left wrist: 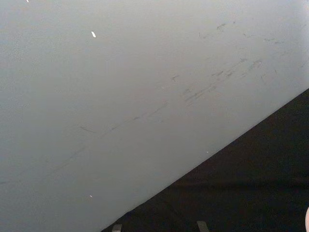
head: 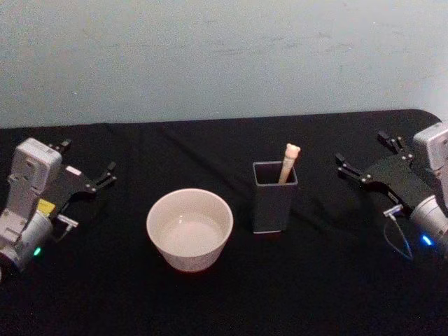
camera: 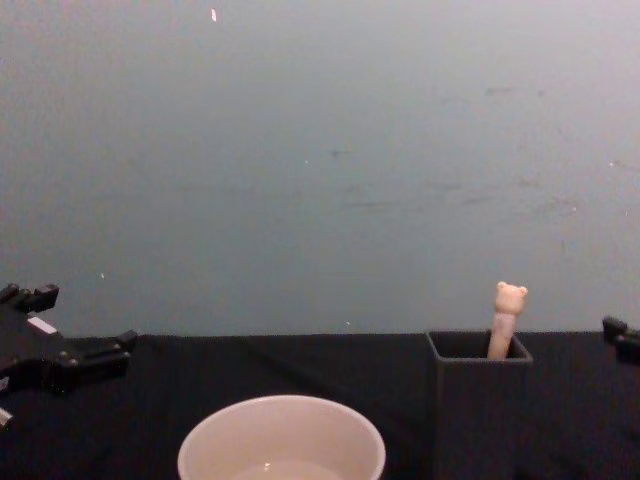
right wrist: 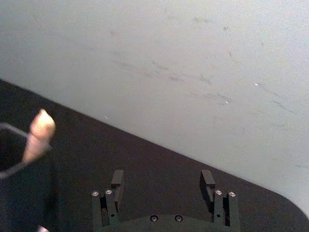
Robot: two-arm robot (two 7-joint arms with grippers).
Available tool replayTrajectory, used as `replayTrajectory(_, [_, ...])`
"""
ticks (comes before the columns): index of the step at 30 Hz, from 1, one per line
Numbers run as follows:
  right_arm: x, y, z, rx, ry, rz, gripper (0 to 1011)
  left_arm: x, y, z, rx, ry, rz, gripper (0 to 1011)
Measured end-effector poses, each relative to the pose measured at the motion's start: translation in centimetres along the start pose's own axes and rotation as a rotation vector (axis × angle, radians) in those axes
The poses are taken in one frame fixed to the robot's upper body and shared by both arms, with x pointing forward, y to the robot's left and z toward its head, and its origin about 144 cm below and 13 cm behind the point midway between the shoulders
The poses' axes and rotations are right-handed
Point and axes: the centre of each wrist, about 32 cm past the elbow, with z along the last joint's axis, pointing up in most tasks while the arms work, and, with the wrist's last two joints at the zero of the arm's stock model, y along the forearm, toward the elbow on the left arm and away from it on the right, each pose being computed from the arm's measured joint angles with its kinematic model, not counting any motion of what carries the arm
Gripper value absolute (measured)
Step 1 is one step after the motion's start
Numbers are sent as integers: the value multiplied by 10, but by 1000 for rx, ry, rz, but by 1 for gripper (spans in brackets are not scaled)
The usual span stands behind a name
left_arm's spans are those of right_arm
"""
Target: Pick up the stirring spoon with one hand, stir inside the cup, then place it back in its original position.
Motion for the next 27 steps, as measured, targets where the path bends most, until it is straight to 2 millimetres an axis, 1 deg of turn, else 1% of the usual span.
replayTrajectory(1, [0, 0, 0, 0, 0, 0, 1002, 0, 0, 0, 0, 0, 0, 1001])
replayTrajectory(7, [6, -6, 11, 38, 142, 117, 1000, 0, 0, 0, 0, 0, 0, 1001])
replayTrajectory(15, [8, -7, 16, 50, 286, 280, 1002, 0, 0, 0, 0, 0, 0, 1001])
replayTrajectory(22, [10, -3, 16, 33, 358, 374, 1000, 0, 0, 0, 0, 0, 0, 1001])
replayTrajectory(27, [12, 7, 15, 25, 371, 422, 1000, 0, 0, 0, 0, 0, 0, 1001])
